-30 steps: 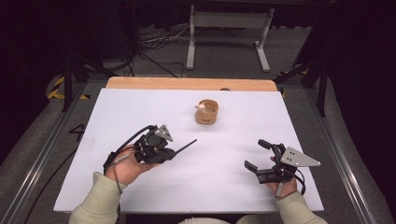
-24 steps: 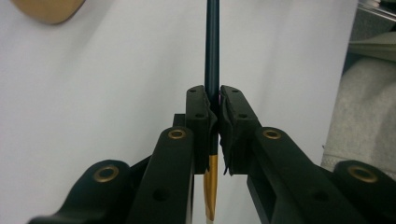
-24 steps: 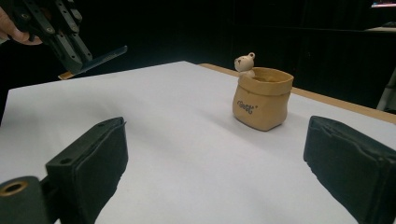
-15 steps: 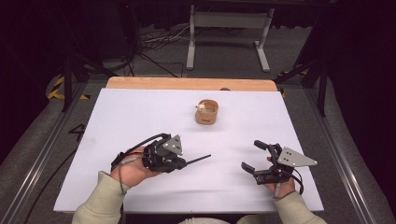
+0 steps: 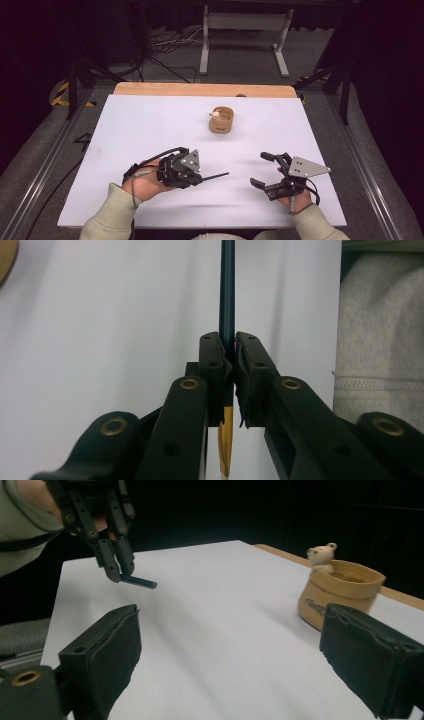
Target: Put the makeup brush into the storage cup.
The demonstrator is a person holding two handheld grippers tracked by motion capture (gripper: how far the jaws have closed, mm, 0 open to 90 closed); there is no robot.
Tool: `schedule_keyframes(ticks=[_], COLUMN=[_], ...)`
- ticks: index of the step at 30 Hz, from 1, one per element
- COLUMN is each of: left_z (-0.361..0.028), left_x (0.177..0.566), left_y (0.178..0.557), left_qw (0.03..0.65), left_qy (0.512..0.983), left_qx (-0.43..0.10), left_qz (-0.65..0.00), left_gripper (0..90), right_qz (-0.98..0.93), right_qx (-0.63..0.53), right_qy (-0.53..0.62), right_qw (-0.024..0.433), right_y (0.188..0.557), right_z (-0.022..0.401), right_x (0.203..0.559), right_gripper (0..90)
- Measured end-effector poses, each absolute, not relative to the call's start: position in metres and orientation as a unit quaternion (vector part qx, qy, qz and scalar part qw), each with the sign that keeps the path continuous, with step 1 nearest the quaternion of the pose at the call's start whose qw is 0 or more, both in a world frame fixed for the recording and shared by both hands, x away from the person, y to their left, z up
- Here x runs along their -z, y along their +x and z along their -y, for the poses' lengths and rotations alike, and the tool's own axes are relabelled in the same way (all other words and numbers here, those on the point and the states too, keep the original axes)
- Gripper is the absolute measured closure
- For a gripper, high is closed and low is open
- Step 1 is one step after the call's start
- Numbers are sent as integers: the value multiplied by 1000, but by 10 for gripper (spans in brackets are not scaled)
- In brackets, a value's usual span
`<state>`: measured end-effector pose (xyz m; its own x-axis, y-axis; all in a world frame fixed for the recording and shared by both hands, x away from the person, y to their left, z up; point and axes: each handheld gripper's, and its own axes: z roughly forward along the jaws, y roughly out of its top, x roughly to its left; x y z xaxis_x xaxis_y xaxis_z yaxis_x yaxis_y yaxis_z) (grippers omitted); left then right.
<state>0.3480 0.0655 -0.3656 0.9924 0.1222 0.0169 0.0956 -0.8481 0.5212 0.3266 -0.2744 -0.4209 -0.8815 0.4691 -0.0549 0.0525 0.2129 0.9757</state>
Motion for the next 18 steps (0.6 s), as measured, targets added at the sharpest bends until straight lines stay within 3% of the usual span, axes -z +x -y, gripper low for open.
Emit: schedule_keyframes(ticks=[18], left_z=[-55], left_x=[375], left_y=[347], left_qw=[252], left_qy=[968], left_qx=[-14], left_qz=[-17], left_gripper=[826], right_qz=[-783], right_qx=[-593], right_qy=[135], right_qw=[129], right_y=[327], right_z=[251], right_x=[418], right_gripper=[115])
